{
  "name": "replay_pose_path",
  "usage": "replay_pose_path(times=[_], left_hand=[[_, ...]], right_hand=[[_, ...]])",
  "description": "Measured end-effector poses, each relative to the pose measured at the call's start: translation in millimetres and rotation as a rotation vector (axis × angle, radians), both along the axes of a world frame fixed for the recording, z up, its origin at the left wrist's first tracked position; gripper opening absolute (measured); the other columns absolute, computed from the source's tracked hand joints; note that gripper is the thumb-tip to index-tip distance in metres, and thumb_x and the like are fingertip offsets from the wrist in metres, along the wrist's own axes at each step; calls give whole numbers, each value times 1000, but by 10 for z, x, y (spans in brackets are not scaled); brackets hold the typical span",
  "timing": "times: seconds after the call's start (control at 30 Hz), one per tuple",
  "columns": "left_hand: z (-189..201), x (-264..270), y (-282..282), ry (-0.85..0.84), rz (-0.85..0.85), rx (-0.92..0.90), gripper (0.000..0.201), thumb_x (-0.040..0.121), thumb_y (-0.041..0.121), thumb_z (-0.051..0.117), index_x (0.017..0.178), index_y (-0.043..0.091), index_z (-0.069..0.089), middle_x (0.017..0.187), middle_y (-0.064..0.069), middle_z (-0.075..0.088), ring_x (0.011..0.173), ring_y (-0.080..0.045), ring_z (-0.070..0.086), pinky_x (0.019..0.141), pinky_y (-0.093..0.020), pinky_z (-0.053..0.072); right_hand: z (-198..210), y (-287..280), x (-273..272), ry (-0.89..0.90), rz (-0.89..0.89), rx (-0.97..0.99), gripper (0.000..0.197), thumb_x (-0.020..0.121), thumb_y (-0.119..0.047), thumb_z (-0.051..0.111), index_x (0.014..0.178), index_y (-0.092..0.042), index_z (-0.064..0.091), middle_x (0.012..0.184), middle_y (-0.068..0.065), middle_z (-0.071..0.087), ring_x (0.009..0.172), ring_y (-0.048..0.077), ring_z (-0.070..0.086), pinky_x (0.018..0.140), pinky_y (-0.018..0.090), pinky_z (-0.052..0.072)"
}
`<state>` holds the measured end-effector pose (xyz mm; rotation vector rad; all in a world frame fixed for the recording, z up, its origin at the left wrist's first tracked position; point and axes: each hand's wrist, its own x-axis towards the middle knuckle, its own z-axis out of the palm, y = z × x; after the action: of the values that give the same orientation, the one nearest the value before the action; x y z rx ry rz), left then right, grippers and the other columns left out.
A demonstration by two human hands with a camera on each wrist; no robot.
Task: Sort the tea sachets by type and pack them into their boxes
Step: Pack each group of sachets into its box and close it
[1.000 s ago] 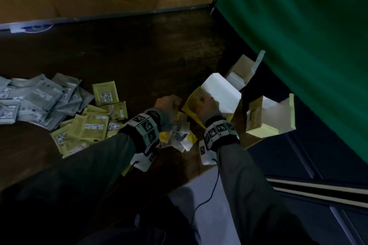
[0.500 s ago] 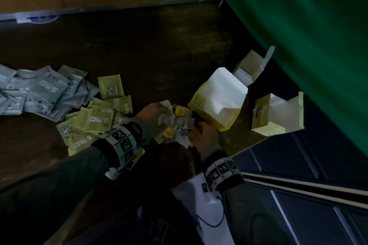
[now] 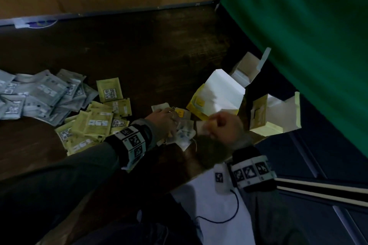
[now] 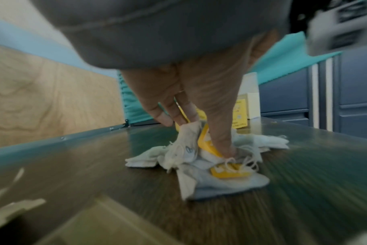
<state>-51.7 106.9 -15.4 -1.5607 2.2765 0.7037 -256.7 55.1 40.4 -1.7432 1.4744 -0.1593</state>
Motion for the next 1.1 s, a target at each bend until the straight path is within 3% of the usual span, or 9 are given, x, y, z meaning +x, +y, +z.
replay_pose_path(times=[0.1,0.2,0.4,0.6,0.7,0.8,0.93,1.0,1.1], left_hand=[[-44,46,-22,96,41,-33,19,88,27,58,103,30,68,141,12,39,135,-17,25,105,-34,26],[-4,35,-21,173,100,-17,17,86,27,62,100,25,71,135,10,46,131,-15,32,104,-32,33],[176,134,71,538,533,-59,8,78,25,72,84,21,68,107,3,63,100,-14,59,86,-33,51],[386,235,110,728,687,-79,17,73,36,76,75,36,59,102,12,64,94,-3,58,74,-15,42],[499,198,71,783,741,-62,15,74,34,75,77,35,60,94,15,64,89,2,57,72,-15,45],[524,148,14,908,864,-39,14,77,27,74,74,32,60,81,13,63,80,1,59,70,-19,48],[491,78,-50,1160,1120,113,8,78,22,72,78,22,64,82,2,67,73,-8,65,65,-27,58],[493,32,-79,1213,1216,188,7,80,21,70,80,19,64,79,1,66,64,-5,65,52,-22,55],[480,-11,-100,1193,1264,232,7,82,24,69,81,19,64,80,2,65,69,-8,63,49,-20,54]], right_hand=[[109,-326,24,24,-201,-175,30,82,-21,72,108,-22,57,92,-2,62,78,16,60,58,22,47],[77,-559,91,153,-194,-177,27,87,-20,64,112,-15,56,96,2,60,79,17,52,48,15,39],[-228,-659,258,66,-86,-60,22,83,-25,68,102,-14,72,97,10,70,94,27,65,71,29,50],[-230,-657,318,263,4,-32,55,83,-38,65,133,-18,50,128,11,57,115,31,55,88,35,45],[-145,-630,276,267,18,-130,49,86,-35,62,131,-18,49,131,12,52,119,32,51,94,40,45],[-44,-503,298,13,30,-226,27,90,-25,60,116,-17,62,119,10,60,111,28,57,91,38,49],[122,-210,427,-344,30,134,8,88,-18,63,95,-15,68,94,3,69,90,23,67,81,39,56],[119,-126,445,-385,1,177,10,83,-15,69,92,-12,67,88,4,68,79,23,69,71,37,59],[52,-70,449,-359,11,139,14,80,-10,72,90,-3,66,80,10,66,67,17,67,58,26,56]])
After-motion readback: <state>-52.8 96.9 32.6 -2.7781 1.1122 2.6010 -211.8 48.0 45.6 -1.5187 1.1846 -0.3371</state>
